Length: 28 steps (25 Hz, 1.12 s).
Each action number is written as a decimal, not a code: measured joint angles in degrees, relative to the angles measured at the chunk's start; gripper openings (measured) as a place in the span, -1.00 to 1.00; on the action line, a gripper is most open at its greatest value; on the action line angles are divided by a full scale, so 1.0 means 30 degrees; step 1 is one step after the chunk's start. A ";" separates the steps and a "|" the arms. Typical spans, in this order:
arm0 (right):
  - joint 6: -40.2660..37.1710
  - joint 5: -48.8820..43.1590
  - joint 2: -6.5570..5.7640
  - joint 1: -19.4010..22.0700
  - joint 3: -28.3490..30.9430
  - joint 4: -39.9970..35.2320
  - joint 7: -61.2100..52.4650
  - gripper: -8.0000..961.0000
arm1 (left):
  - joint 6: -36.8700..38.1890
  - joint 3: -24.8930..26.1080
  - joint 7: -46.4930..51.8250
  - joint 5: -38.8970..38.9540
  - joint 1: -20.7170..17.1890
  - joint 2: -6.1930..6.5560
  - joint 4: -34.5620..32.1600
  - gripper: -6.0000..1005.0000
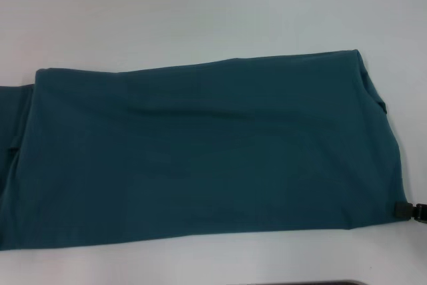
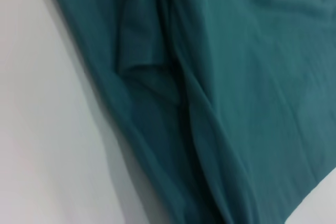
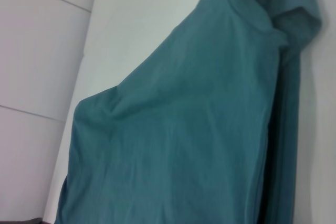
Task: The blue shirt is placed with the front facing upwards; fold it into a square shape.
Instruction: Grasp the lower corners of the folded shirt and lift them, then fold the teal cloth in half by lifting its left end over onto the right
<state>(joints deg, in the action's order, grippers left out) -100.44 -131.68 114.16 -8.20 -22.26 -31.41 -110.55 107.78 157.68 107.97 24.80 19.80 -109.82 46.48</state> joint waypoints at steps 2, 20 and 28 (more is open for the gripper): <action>0.0017 -0.0001 0.0001 0.0104 0.0069 -0.0010 0.0000 -0.71 | -0.0012 0.0035 -0.0011 -0.0004 -0.0043 0.0053 -0.0015 -0.98; -0.0123 0.0009 -0.0167 0.0550 0.1195 -0.0048 0.0175 -0.69 | -0.0595 -0.0134 -0.0023 -0.0005 -0.0003 0.0226 -0.0559 -0.98; -0.0123 0.0010 -0.0177 0.0278 0.1210 -0.0111 0.0188 -0.68 | -0.0620 -0.0085 0.0216 -0.0004 0.0244 0.0245 -0.0573 -0.96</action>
<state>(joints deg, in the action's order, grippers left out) -100.81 -131.65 113.63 -7.37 -18.63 -31.75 -109.99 105.91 157.42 108.61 24.78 20.54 -109.08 44.77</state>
